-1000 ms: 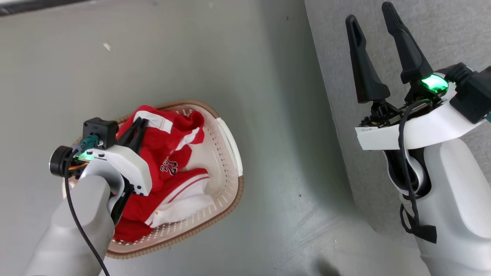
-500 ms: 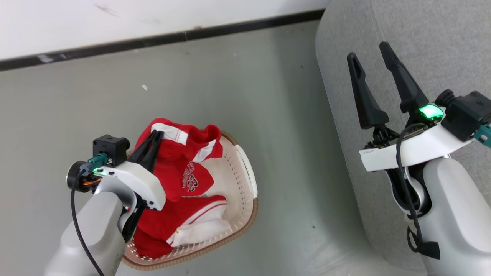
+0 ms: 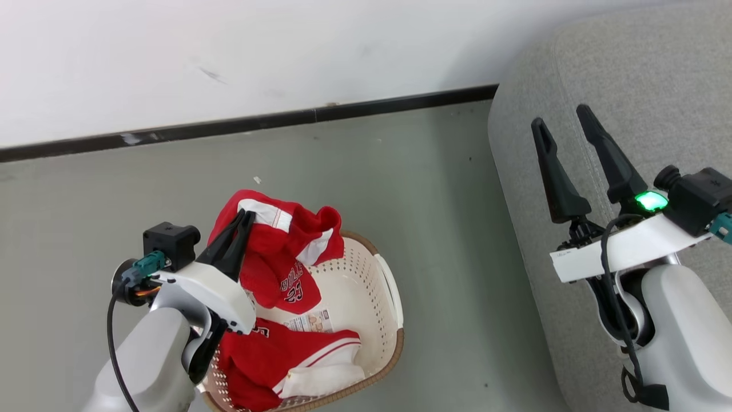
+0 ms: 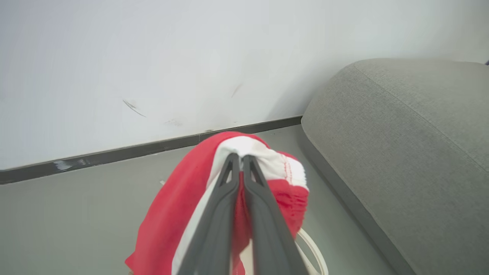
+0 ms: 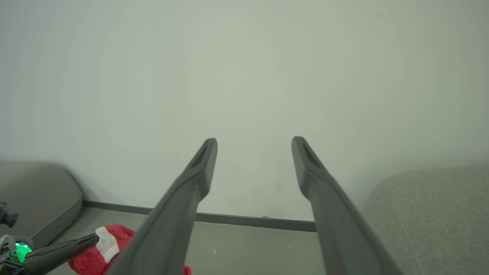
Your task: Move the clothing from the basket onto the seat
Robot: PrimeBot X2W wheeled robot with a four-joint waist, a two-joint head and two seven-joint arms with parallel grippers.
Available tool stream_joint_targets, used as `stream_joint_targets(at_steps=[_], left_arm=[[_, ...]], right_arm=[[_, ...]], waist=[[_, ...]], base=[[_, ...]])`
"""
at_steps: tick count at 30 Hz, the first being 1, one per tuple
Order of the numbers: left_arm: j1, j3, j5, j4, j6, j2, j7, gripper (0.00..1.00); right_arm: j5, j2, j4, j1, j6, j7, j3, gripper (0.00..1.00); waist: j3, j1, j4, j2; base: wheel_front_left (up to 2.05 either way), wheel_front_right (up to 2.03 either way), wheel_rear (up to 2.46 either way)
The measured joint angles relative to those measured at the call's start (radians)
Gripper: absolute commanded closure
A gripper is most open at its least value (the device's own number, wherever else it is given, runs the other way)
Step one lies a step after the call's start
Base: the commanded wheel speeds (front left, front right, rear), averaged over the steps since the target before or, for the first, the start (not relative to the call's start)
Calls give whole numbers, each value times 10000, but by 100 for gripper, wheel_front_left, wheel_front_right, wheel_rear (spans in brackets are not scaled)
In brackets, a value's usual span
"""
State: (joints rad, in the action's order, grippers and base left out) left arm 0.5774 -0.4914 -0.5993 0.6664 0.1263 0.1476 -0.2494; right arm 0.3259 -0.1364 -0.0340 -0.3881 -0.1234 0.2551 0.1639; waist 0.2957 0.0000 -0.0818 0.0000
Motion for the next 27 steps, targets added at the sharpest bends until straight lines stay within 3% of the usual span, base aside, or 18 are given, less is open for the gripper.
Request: stream_joint_targets(at_steps=[6,8,10,27], left_arm=[[-328,-2,-182,-535,0,-31,0,74],[-391,-13,-244,-686,0,-92,0,81],[-429,-46,-257,-832,0,-144,0,99],[-979,-232,-428,-1584,0,-157,105,100]], right_arm=[[81,-107,-61,406,0,0,-86,0],[90,-148,-65,500,0,0,-90,0],[109,-180,-79,639,0,0,-88,0],[341,-433,-82,1634,0,0,-69,0]], waist=[[-561,0,192,0],[-733,0,247,0],[-900,0,297,0],[-1951,-1,493,0]], base=[[0,0,0],[0,0,0],[0,0,0],[0,0,0]])
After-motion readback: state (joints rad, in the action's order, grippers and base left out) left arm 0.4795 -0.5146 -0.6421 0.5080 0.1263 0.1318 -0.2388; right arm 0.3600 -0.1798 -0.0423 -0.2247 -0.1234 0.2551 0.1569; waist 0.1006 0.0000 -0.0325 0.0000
